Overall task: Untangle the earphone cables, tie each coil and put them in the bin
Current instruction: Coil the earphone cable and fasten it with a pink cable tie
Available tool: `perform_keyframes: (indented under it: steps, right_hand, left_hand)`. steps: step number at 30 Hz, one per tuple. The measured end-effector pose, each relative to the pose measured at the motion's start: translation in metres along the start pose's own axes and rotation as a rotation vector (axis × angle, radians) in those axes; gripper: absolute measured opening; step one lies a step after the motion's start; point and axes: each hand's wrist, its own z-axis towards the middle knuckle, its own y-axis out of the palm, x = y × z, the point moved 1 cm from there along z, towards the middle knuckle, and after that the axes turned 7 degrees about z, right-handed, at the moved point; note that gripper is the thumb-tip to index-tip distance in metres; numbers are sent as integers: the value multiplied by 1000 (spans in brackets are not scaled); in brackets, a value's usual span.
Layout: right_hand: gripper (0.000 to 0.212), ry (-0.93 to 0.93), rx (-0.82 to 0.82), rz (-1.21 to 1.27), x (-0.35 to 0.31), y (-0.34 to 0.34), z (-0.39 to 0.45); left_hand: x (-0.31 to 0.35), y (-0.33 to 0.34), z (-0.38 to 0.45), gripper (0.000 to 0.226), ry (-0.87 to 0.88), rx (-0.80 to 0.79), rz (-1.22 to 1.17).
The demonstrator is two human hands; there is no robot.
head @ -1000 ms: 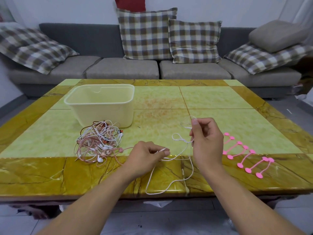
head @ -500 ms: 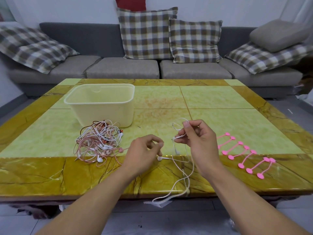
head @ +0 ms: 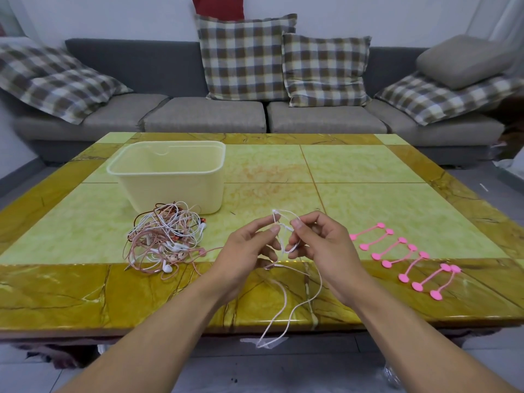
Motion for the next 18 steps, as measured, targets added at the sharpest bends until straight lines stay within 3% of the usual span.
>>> perform_keyframes:
  steps: [6,13,16,18]
  right_hand:
    - [13,130,-19,79,3,6,-5]
    - [14,234,230,85,12,4,-2]
    - [11,317,217,-20,15,2,-3]
    - [28,255,257,-247,14,-2,-3]
  left_hand:
    - [-1,-2,1,27,42,42,-56]
    - [3,-5,0,28,99,102,-61]
    - [1,-7,1,15,81,121,-28]
    - [0,-7,1,12,74,122,-20]
